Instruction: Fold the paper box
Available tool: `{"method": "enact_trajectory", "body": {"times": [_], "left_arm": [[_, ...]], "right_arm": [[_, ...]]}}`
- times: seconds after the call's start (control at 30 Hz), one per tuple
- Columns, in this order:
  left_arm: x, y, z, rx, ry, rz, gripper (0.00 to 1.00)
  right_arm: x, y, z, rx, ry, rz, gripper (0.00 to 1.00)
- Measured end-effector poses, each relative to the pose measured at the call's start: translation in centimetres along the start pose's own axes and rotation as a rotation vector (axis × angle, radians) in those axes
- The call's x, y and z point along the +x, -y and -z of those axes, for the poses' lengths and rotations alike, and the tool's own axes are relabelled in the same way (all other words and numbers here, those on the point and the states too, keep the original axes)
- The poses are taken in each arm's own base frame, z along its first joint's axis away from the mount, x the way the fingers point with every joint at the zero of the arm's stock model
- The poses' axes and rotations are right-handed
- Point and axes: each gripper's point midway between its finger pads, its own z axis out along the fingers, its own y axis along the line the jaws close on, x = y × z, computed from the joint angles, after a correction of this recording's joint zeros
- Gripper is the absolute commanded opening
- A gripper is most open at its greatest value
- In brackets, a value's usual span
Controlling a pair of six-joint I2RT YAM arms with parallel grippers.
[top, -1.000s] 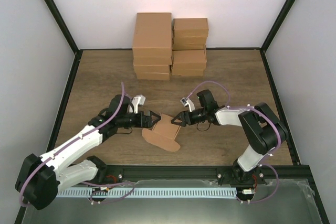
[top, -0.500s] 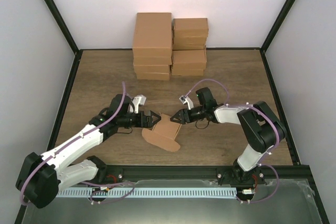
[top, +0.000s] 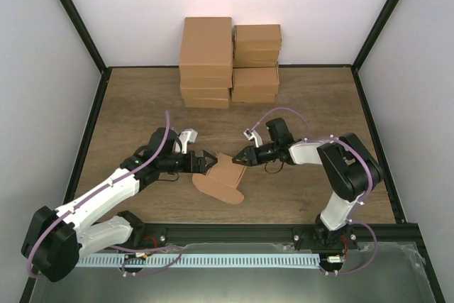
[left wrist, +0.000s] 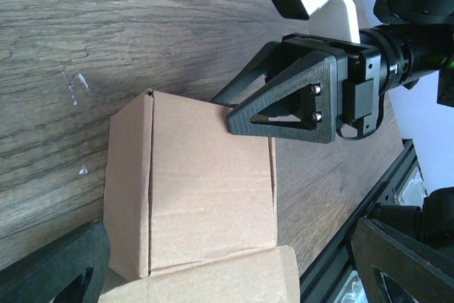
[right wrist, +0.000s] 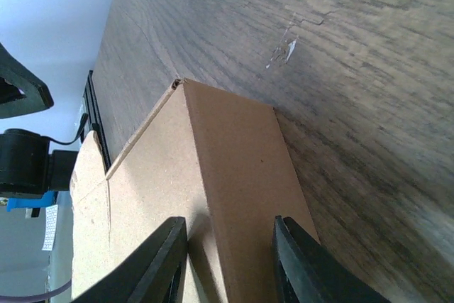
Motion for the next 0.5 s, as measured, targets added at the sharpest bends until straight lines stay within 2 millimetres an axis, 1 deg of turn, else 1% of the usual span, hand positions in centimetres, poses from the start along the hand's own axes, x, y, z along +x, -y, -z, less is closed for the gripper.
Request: {"method": "enact_trajectory", "body": {"times": [0.23,0.3,0.5], "left_arm": [[0.00,0.00,0.00,0.000,0.000,0.000,0.96],[0.00,0.00,0.00,0.000,0.000,0.000,0.96],[0.00,-0.01,0.00,0.000,0.000,0.000,0.96]], "right_arm": [[-0.14,0.22,0.04,-0.041,0.001,-0.008,0.31],[-0.20,0.20,0.02,-0.048,0.003,-0.005,0.29],[-0.74,0.74,0.28,-0.066,0.020,-0.017,0.28]]}}
